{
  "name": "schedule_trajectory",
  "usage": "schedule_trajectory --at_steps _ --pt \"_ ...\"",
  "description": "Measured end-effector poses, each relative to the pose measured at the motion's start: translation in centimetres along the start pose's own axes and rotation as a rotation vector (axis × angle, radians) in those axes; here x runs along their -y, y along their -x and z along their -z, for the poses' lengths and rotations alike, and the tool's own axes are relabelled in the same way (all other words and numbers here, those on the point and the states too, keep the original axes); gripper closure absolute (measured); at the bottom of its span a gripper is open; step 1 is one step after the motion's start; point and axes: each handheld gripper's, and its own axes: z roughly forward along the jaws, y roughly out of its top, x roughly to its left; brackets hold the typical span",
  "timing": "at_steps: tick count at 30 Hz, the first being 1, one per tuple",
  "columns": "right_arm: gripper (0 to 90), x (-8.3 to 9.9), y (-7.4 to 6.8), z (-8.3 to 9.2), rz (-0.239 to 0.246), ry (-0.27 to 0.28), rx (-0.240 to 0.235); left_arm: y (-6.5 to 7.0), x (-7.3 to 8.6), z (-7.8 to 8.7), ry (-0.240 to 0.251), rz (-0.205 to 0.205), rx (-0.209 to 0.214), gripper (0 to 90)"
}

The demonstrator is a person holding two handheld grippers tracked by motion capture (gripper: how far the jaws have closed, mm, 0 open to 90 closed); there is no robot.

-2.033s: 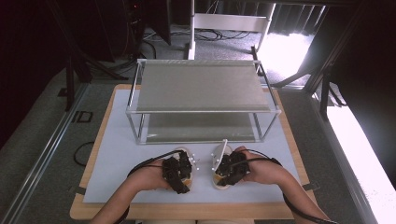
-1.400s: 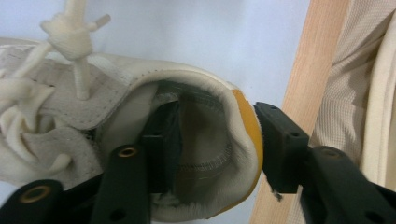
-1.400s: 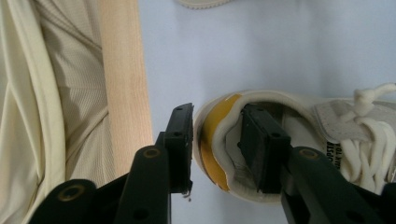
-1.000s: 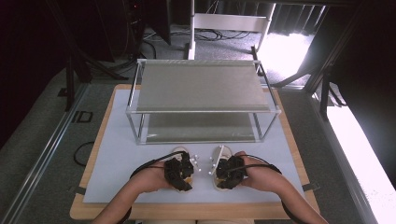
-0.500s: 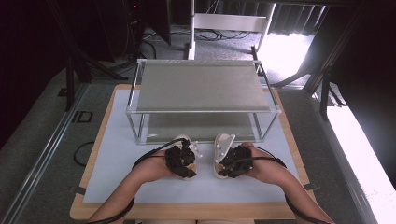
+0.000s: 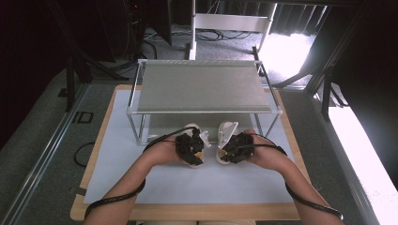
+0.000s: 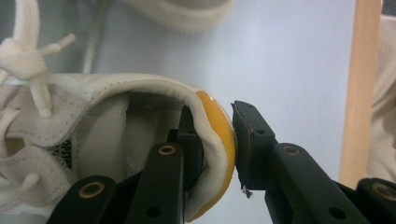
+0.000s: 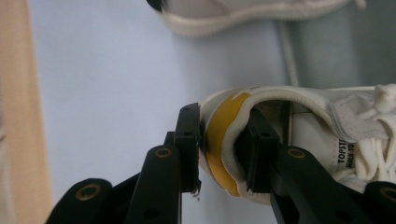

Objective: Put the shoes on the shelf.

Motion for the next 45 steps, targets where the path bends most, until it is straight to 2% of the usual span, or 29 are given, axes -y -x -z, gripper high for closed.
schedule_trajectory --at_steps 5,9,14,15,17,18,19,20,22,23,25,26,28,29,30,31,32,34,36,37,39,42,43,45 --pt "71.2 0.0 1.6 -0.5 0.007 0.046 0.002 -1.6 -0.5 -0.8 0.052 -0.058 -0.012 73.8" --pt "70.8 0.1 2.4 -1.5 0.017 0.044 -0.007 -2.6 -0.5 -1.7 0.064 -0.063 -0.035 73.6" --pt "70.7 0.3 3.2 -2.7 0.019 0.024 -0.021 -3.4 -0.1 -2.4 0.069 -0.081 -0.024 72.7" --pt "70.6 0.4 3.4 -3.0 0.025 0.014 -0.025 -3.7 -0.1 -2.7 0.082 -0.088 -0.012 72.7" --pt "70.5 0.1 3.5 -3.4 0.019 0.031 -0.033 -4.0 -0.2 -3.0 0.110 -0.081 -0.008 72.7" --pt "70.5 0.0 3.6 -3.5 0.021 0.039 -0.031 -4.2 -0.3 -3.1 0.112 -0.084 -0.004 72.6" --pt "70.4 -0.1 3.6 -3.5 0.021 0.039 -0.026 -4.2 -0.4 -3.3 0.112 -0.091 -0.019 72.7" --pt "70.4 -0.1 3.3 -3.7 -0.024 0.046 -0.024 -4.2 -0.4 -3.3 0.115 -0.091 -0.008 72.6" --pt "70.5 -0.1 3.5 -3.7 0.013 0.045 -0.023 -4.3 -0.3 -3.3 0.114 -0.104 -0.004 72.5" --pt "70.2 0.0 3.7 -3.7 0.055 0.036 -0.019 -4.3 -0.3 -3.3 0.116 -0.104 -0.004 72.5" --pt "68.3 0.1 3.5 -3.7 0.024 0.052 -0.013 -4.1 -0.2 -3.4 0.125 -0.107 -0.015 71.9" --pt "67.6 0.2 3.7 -3.7 0.031 0.056 -0.017 -4.1 -0.2 -3.3 0.130 -0.109 -0.030 70.8" --pt "64.3 0.3 3.8 -3.4 0.006 0.075 -0.023 -4.2 -0.3 -3.0 0.151 -0.088 -0.057 66.7" --pt "59.0 0.4 3.9 -3.2 -0.010 0.086 -0.013 -4.2 -0.4 -2.9 0.164 -0.053 -0.079 64.8" --pt "54.0 0.4 3.9 -3.0 -0.036 0.100 -0.007 -4.3 -0.6 -2.8 0.175 0.006 -0.092 60.4" --pt "54.9 0.5 3.9 -2.8 -0.057 0.109 0.010 -4.3 -0.8 -2.7 0.172 0.051 -0.095 55.4" --pt "55.1 0.6 3.9 -2.6 -0.067 0.114 0.018 -4.2 -0.9 -2.6 0.167 0.065 -0.120 55.2" --pt "54.9 0.8 3.7 -2.0 -0.093 0.150 0.033 -3.7 -1.0 -2.6 0.158 0.063 -0.189 44.9" --pt "54.6 1.1 3.5 -1.4 -0.107 0.189 0.052 -3.4 -1.1 -2.3 0.167 0.099 -0.223 39.0" --pt "54.7 1.2 3.4 -1.1 -0.121 0.212 0.066 -3.1 -1.1 -2.1 0.185 0.099 -0.243 38.2" --pt "54.7 1.5 3.2 -0.5 -0.145 0.254 0.095 -2.6 -1.0 -1.7 0.219 0.106 -0.248 38.2" --pt "54.9 2.1 2.8 0.1 -0.199 0.310 0.121 -1.7 -0.9 -1.2 0.242 0.117 -0.291 38.3" --pt "54.8 2.3 2.6 0.2 -0.211 0.321 0.121 -1.3 -0.9 -1.1 0.248 0.116 -0.296 38.3" --pt "54.7 2.8 2.2 0.3 -0.236 0.322 0.155 -0.5 -0.9 -0.8 0.247 0.100 -0.308 38.3"
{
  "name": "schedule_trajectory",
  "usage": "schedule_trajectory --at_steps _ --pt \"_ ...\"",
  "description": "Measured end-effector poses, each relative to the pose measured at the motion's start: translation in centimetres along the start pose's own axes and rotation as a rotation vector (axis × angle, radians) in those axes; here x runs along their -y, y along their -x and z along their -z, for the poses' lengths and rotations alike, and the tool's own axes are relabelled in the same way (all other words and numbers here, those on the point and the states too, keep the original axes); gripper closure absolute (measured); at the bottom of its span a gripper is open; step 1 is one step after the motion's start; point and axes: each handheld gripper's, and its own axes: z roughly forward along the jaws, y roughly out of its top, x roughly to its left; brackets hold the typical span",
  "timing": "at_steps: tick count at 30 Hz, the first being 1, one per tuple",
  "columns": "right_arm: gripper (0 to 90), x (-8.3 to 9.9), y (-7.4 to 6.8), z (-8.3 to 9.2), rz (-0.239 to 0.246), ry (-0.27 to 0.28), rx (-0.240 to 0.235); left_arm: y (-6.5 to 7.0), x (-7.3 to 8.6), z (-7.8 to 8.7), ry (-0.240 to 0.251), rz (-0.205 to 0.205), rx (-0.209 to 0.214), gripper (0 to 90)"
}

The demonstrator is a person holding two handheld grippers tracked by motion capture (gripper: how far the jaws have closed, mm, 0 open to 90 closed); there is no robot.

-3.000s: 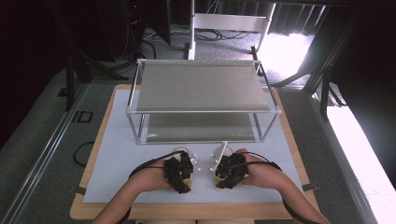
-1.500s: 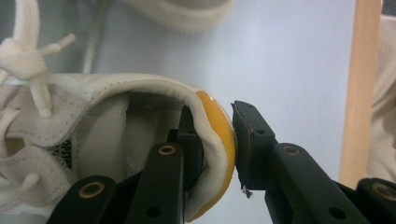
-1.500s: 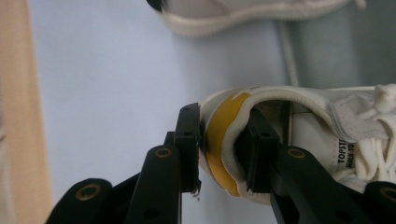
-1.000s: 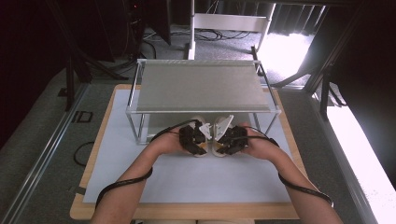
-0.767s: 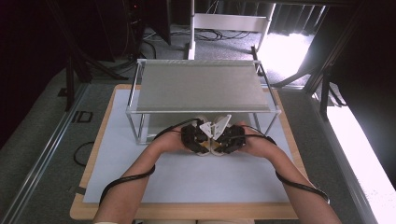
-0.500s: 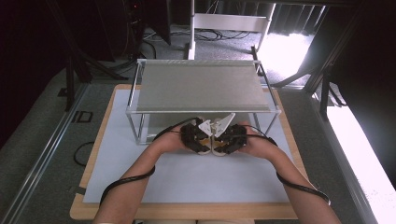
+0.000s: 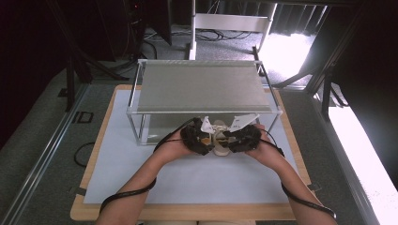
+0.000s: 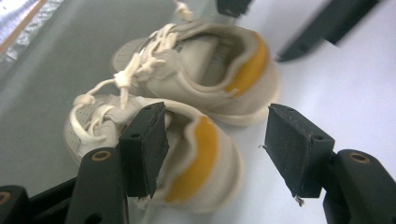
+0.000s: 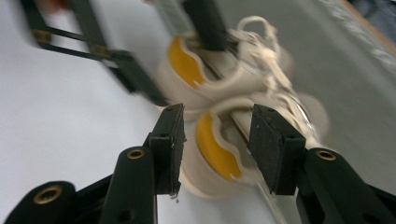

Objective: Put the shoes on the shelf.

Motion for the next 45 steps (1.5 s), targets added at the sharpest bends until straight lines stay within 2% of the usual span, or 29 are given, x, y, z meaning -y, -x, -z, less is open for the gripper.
schedule_trajectory --at_steps 3,4,5,8,11,12,13,14,17,20,23,26,28,31,33,34,37,45 --pt "54.7 0.7 -0.5 0.4 -0.028 0.018 0.041 0.8 0.3 0.9 0.018 0.015 -0.015 40.1" --pt "54.6 1.0 -0.7 0.5 -0.037 0.026 0.041 1.1 0.4 1.2 0.019 0.021 -0.023 41.1" --pt "54.6 1.3 -0.9 0.6 -0.043 0.035 0.040 1.2 0.6 1.3 0.016 0.036 -0.025 42.0" --pt "53.5 2.3 -1.4 0.7 -0.103 0.035 0.062 1.5 1.5 1.6 0.016 0.095 -0.041 42.2" --pt "51.6 3.4 -1.8 0.5 -0.159 0.035 0.088 1.7 2.5 1.5 0.005 0.132 -0.065 42.2" --pt "51.6 3.4 -1.8 0.5 -0.159 0.035 0.088 1.7 2.5 1.5 0.005 0.132 -0.065 42.2" --pt "51.2 3.8 -1.8 0.3 -0.182 0.034 0.096 1.7 3.1 1.3 0.002 0.161 -0.081 42.2" --pt "50.6 4.4 -1.7 0.0 -0.225 0.032 0.093 1.7 3.3 1.2 0.003 0.172 -0.085 42.1" --pt "50.9 4.9 -1.6 -0.6 -0.254 0.023 0.078 1.6 4.0 0.7 -0.002 0.209 -0.090 42.1" --pt "51.1 5.0 -1.6 -1.3 -0.277 0.020 0.076 1.5 4.0 0.6 0.005 0.225 -0.091 42.1" --pt "53.2 4.7 -1.5 -1.6 -0.293 0.029 0.079 1.4 3.9 0.5 -0.001 0.212 -0.119 42.1" --pt "53.2 4.4 -1.4 -1.8 -0.294 0.023 0.113 1.1 3.9 0.2 -0.009 0.227 -0.142 42.1" --pt "51.5 4.4 -1.3 -2.2 -0.311 0.029 0.108 0.9 3.8 0.0 -0.003 0.238 -0.152 42.1" --pt "51.3 4.1 -1.4 -2.5 -0.312 0.036 0.112 0.8 3.6 -0.2 0.003 0.240 -0.168 42.2" --pt "51.2 3.9 -1.5 -2.7 -0.303 0.032 0.124 0.6 3.5 -0.4 0.005 0.241 -0.171 42.2" --pt "51.2 3.9 -1.4 -2.7 -0.307 0.031 0.123 0.5 3.5 -0.4 0.004 0.242 -0.182 42.2" --pt "51.1 4.0 -1.1 -2.8 -0.320 0.034 0.121 0.3 3.4 -0.7 0.002 0.241 -0.182 42.2" --pt "50.5 3.6 -0.5 -3.5 -0.337 0.026 0.149 -0.5 3.2 -1.3 -0.001 0.235 -0.210 42.1"
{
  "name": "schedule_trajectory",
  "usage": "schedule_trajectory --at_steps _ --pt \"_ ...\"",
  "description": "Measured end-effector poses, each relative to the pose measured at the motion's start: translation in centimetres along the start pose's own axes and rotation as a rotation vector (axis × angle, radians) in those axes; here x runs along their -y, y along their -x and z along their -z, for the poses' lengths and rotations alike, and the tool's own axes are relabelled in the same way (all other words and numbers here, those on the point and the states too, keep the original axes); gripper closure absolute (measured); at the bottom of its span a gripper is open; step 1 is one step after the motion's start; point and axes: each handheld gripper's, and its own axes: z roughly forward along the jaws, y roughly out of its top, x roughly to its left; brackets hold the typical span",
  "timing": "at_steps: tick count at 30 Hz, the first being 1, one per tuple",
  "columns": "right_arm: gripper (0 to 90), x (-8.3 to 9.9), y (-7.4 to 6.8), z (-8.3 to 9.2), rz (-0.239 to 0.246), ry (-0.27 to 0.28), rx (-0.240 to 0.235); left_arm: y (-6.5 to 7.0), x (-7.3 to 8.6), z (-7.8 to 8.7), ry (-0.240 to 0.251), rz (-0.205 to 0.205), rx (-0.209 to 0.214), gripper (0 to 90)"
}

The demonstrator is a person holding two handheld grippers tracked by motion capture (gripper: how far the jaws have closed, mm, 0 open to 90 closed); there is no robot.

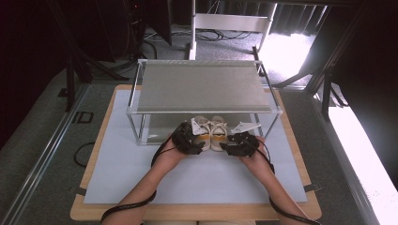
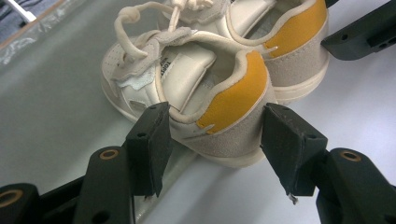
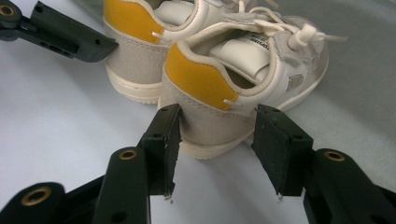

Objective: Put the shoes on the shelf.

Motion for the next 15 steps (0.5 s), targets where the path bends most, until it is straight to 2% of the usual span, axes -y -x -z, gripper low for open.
schedule_trajectory --at_steps 11,15 --pt "50.6 -0.7 0.7 -1.0 -0.014 0.003 0.028 -0.6 -0.1 -1.0 0.028 0.003 -0.041 41.9" --pt "50.5 -1.0 1.0 -1.5 -0.013 0.001 0.036 -0.9 -0.3 -1.4 0.022 0.007 -0.052 41.9"
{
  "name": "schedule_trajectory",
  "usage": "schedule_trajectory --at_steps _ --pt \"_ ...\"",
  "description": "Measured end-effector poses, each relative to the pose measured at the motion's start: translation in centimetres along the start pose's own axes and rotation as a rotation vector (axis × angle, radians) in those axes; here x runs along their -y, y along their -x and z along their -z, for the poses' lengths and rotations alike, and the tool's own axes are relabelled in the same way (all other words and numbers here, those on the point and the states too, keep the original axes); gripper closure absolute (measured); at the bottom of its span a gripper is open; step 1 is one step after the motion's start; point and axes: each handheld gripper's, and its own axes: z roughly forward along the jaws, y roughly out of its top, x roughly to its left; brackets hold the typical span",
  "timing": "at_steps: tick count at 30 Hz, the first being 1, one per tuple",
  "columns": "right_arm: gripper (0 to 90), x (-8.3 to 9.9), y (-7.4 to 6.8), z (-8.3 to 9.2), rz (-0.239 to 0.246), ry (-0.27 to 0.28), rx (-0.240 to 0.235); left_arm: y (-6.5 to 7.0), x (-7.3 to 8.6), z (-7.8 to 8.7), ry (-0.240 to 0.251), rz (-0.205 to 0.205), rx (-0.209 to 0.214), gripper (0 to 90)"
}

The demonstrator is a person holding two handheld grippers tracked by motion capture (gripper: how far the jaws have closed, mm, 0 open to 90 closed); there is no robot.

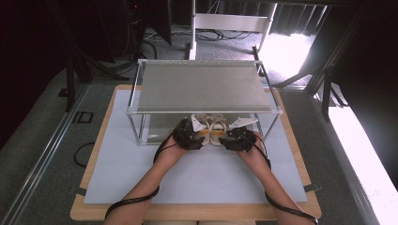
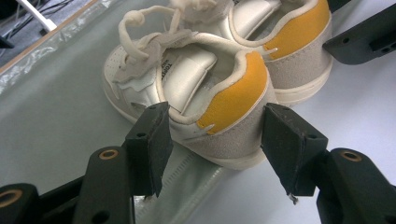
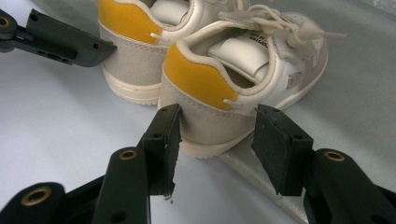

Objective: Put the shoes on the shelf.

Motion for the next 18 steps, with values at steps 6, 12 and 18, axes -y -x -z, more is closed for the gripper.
schedule_trajectory --at_steps 6,12,18 --pt "50.9 -0.8 0.2 -0.8 0.010 -0.021 0.034 -0.3 -0.2 -0.9 0.005 0.013 -0.024 41.9" --pt "50.2 -1.3 0.6 -1.7 0.004 -0.030 0.056 -0.2 -0.3 -1.8 0.003 0.064 -0.052 41.8" --pt "48.6 -0.9 0.6 -1.9 -0.021 -0.002 0.051 0.0 -0.2 -1.8 0.005 0.079 -0.055 41.4"
